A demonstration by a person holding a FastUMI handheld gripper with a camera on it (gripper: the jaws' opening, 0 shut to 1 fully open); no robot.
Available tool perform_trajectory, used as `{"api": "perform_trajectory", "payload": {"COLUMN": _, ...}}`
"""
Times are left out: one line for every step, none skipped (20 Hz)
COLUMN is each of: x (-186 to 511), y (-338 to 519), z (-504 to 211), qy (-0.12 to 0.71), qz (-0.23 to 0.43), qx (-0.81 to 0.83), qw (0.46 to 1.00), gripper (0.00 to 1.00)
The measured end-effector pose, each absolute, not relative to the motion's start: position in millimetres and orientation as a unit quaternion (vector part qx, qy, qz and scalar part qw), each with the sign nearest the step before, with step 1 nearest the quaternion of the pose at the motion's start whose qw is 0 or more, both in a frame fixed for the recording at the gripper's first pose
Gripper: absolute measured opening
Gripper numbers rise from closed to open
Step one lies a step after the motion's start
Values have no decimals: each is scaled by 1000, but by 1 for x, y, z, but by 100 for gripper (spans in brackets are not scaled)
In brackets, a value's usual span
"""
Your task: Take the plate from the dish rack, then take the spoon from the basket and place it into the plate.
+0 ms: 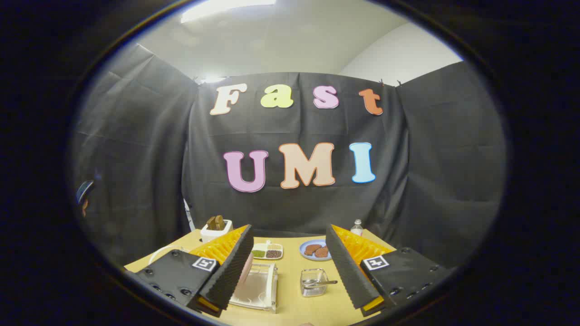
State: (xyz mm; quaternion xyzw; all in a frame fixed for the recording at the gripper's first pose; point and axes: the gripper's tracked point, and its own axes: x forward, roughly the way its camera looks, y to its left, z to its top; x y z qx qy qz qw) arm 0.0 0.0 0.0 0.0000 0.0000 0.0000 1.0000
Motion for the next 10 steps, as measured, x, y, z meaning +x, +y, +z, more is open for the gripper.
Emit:
{"api": "perform_trajectory", "payload": {"x": 0, "y": 3, "z": -1, "qy": 0, "qz": 0, "qx": -1, "qw": 1000, "gripper": 100}}
{"api": "perform_trajectory", "payload": {"x": 0, "y": 5, "z": -2, "qy": 0, "qz": 2, "qx": -1, "qw": 1000, "gripper": 100}}
{"api": "perform_trajectory", "payload": {"x": 1, "y": 9, "z": -2, "qy": 1, "qz": 4, "qx": -2, "qw": 1000, "gripper": 100}}
{"api": "perform_trajectory", "payload": {"x": 2, "y": 11, "z": -2, "qy": 1, "qz": 6, "qx": -4, "qw": 1000, "gripper": 100}}
{"api": "perform_trajectory", "payload": {"x": 4, "y": 13, "z": -4, "qy": 3, "qz": 9, "qx": -6, "qw": 1000, "gripper": 100}}
{"api": "perform_trajectory", "payload": {"x": 3, "y": 15, "z": -3, "qy": 4, "qz": 11, "qx": -9, "qw": 1000, "gripper": 100}}
{"api": "perform_trajectory", "payload": {"x": 4, "y": 17, "z": -3, "qy": 4, "qz": 13, "qx": -11, "qw": 1000, "gripper": 100}}
{"api": "perform_trajectory", "payload": {"x": 5, "y": 19, "z": -3, "qy": 6, "qz": 14, "qx": -13, "qw": 1000, "gripper": 100}}
{"api": "perform_trajectory", "payload": {"x": 7, "y": 19, "z": -3, "qy": 7, "qz": 15, "qx": -15, "qw": 1000, "gripper": 100}}
{"api": "perform_trajectory", "payload": {"x": 7, "y": 21, "z": -2, "qy": 8, "qz": 17, "qx": -15, "qw": 1000, "gripper": 100}}
